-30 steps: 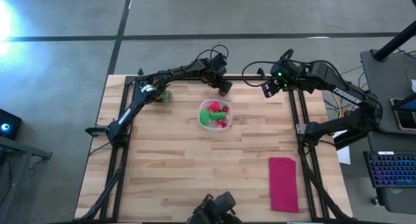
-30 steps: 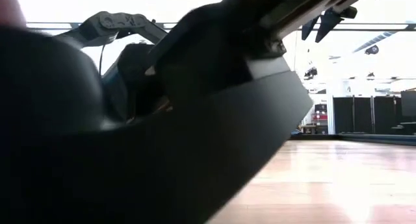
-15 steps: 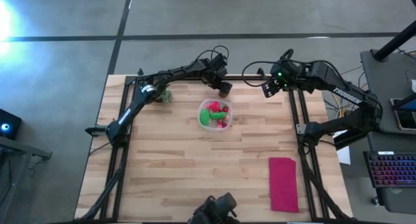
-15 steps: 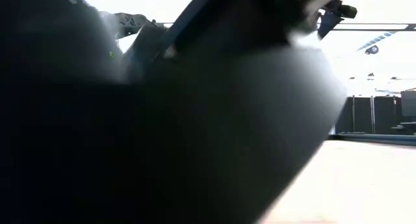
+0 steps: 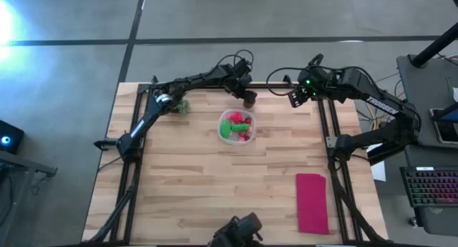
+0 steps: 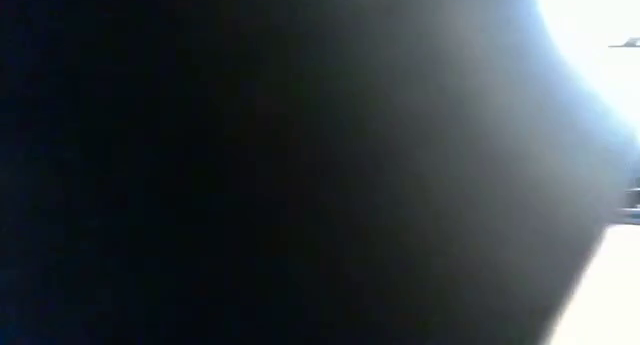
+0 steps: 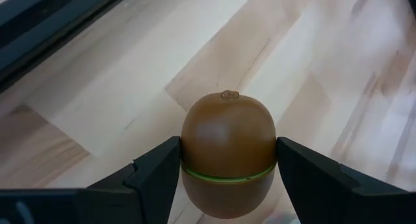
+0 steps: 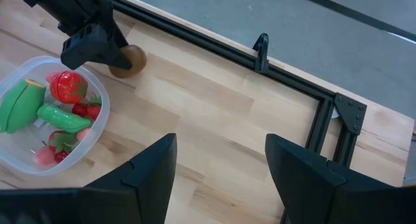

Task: Pick and placing Produce into tupperware
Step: Put the kiwi into the transparent bin

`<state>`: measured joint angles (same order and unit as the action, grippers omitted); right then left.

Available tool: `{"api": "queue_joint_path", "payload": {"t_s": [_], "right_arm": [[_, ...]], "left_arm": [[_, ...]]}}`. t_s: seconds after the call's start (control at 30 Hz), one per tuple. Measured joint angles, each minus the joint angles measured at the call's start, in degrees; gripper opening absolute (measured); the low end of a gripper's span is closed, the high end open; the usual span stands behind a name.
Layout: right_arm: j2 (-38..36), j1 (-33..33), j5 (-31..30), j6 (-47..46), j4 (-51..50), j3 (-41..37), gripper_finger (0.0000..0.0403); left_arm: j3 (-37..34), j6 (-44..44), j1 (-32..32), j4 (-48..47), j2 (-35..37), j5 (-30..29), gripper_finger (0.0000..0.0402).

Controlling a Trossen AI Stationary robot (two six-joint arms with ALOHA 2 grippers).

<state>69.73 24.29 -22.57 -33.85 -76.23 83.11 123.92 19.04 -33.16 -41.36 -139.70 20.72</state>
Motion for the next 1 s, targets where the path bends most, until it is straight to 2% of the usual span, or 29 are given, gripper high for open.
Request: {"api": "queue_joint_path", "payload": {"t_s": [0.3, 0.43, 0.6, 0.77, 0.87, 1.0], "right_arm": [[0.00, -0.01, 0.00, -0.02, -0.09, 0.00, 0.0228], [0.00, -0.02, 0.00, -0.02, -0.33, 0.00, 0.0228], [0.00, -0.02, 0.02, -0.02, -0.99, 0.00, 0.0228], [0.00, -0.02, 0.00, 0.30, -1.97, 0.00, 0.0228], [0.00, -0.02, 0.02, 0.92, -1.95, 0.00, 0.0228], [0.00, -0.02, 0.02, 1.43, -1.97, 0.00, 0.0228]], "left_arm": [[0.19, -3.54, 0.09, -3.29, 0.24, -0.24, 0.0233], [0.24, -7.15, -0.23, -3.28, 2.99, -1.62, 0.0233], [0.32, -10.50, -0.39, -6.48, 8.41, -2.45, 0.0233], [-0.69, -17.89, 1.52, -17.61, 16.44, -2.31, 0.0233], [-3.65, -22.35, 4.00, -22.33, 20.82, -2.41, 0.0233], [-10.76, -22.80, 7.86, -20.04, 25.66, -2.58, 0.0233]]}}
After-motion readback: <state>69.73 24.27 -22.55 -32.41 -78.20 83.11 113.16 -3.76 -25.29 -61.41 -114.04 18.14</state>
